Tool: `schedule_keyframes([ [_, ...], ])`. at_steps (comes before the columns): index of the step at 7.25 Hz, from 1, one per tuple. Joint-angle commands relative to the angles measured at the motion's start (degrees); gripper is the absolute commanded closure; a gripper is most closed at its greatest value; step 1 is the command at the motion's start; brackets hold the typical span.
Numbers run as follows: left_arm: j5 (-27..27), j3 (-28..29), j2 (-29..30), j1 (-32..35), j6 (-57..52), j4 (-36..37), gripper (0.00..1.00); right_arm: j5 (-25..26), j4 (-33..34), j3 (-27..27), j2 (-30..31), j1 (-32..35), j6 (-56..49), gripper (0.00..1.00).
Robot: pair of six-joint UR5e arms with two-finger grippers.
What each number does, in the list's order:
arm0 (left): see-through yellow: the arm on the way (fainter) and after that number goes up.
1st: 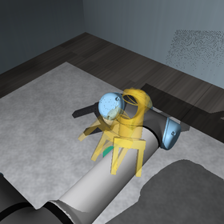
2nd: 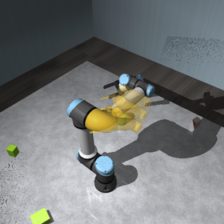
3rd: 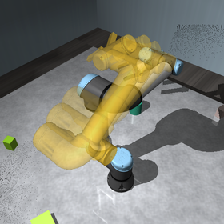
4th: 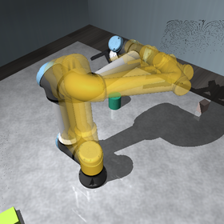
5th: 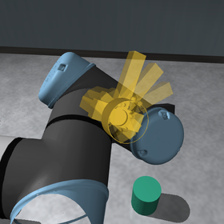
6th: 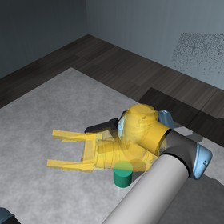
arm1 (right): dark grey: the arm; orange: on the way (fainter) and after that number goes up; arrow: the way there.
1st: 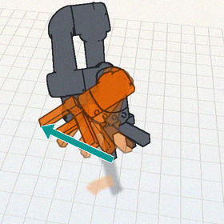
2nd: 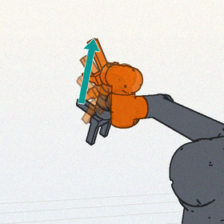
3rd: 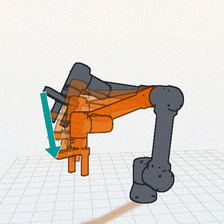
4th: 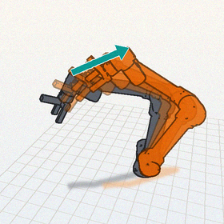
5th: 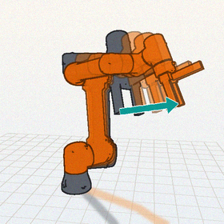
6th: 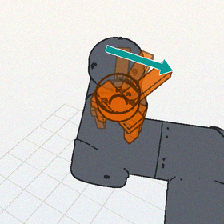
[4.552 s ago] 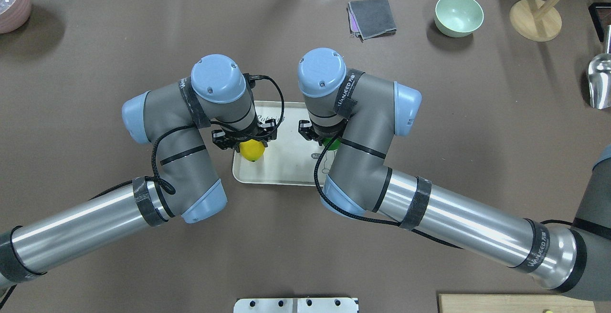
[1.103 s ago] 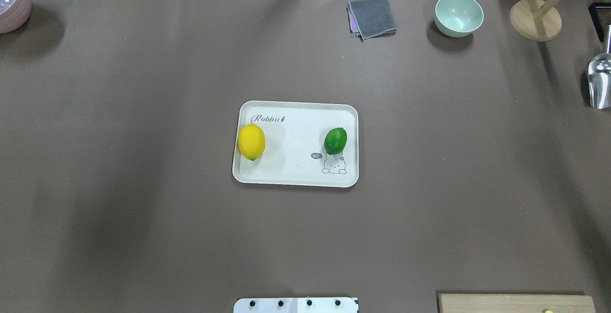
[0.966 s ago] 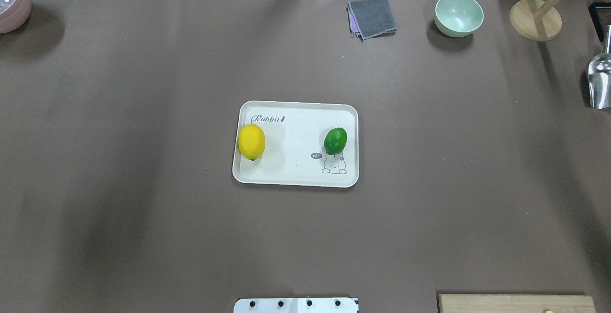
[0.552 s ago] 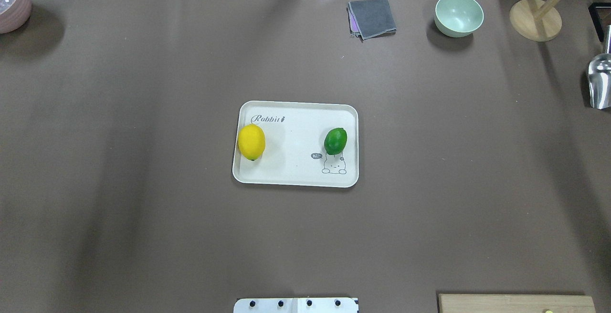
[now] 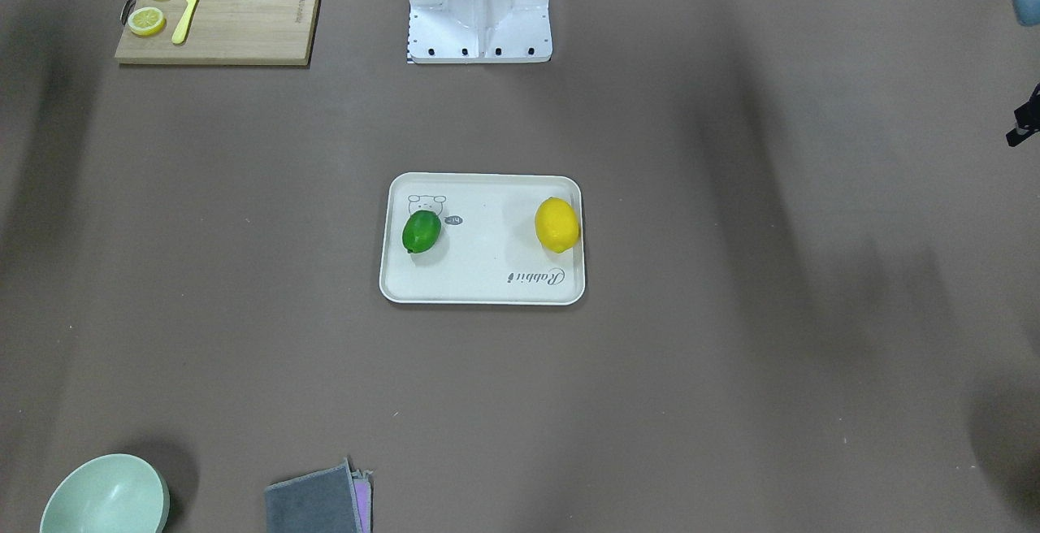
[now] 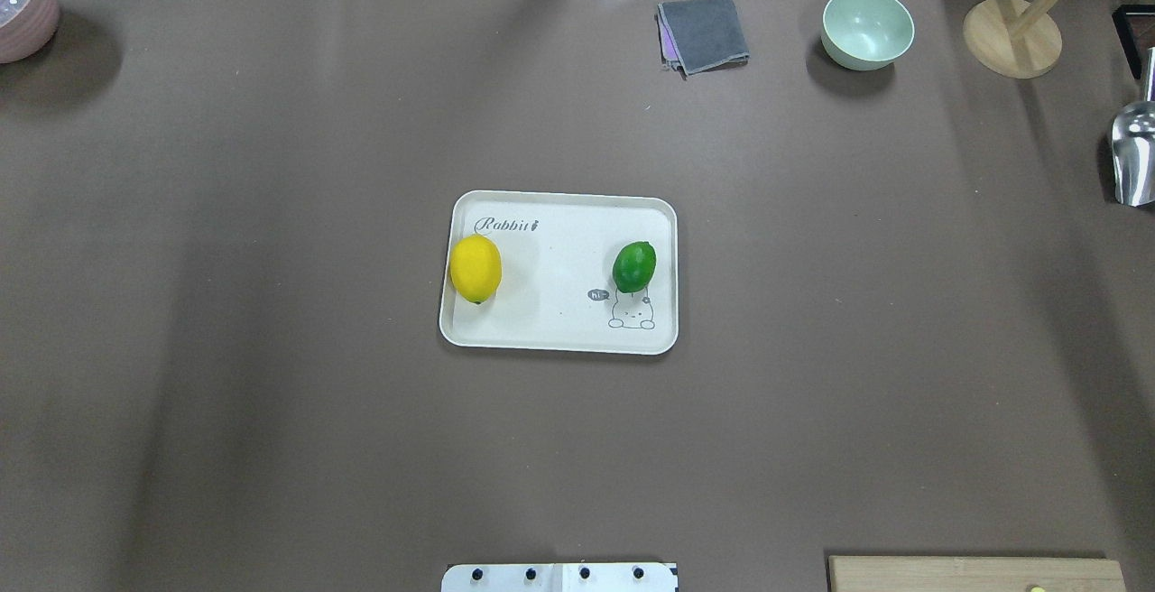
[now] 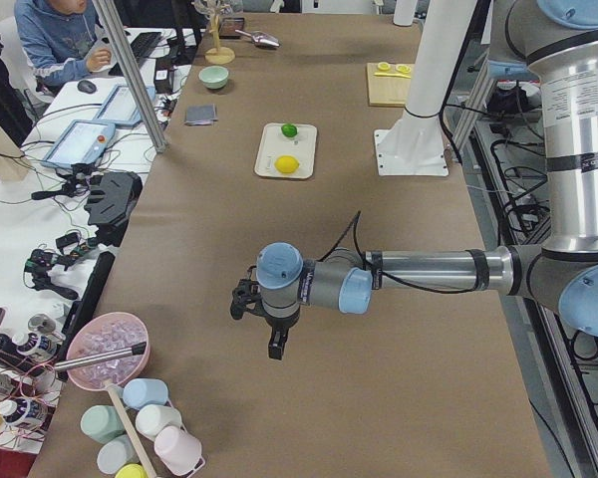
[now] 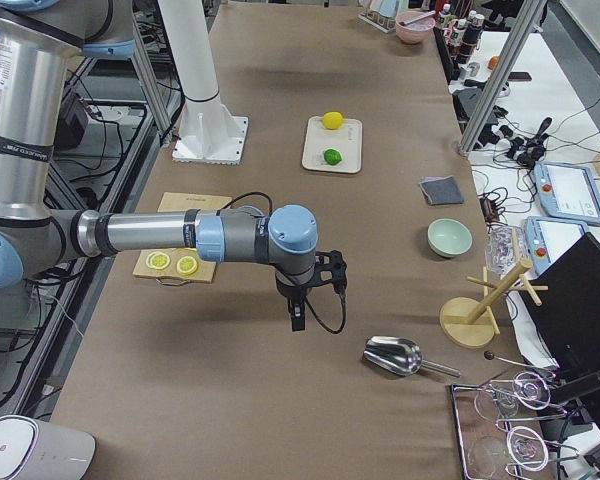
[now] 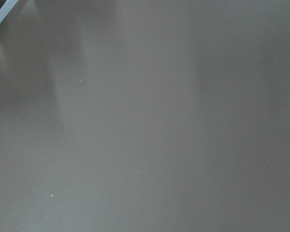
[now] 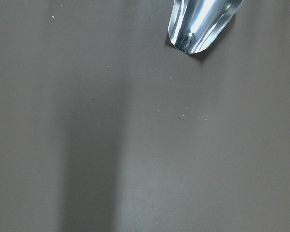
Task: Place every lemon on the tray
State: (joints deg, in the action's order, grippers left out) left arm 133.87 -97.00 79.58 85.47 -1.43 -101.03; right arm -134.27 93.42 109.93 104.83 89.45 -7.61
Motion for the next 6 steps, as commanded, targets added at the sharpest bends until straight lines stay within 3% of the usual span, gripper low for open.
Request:
schedule_keyframes([
  [1, -0.02, 1.29, -0.04, 2.07, -4.18, -0.04, 0.01, 0.33, 1.22, 0.37, -0.06, 1.07, -0.12, 0.0],
  [3, 0.07, 1.46, -0.13, 3.12, -5.24, -0.04, 0.01, 0.59, 1.41, 0.2, -0.93, 1.17, -0.21, 0.0],
  [5, 0.07, 1.47, -0.74, 3.21, -6.83, -0.04, 0.01, -0.2, 2.63, -3.65, -5.4, -1.47, -2.57, 0.0],
  [6, 0.07, 1.12, -2.4, 3.39, -6.92, -0.91, 0.01, -0.29, 7.43, -7.58, -10.73, -1.38, -2.67, 0.0],
])
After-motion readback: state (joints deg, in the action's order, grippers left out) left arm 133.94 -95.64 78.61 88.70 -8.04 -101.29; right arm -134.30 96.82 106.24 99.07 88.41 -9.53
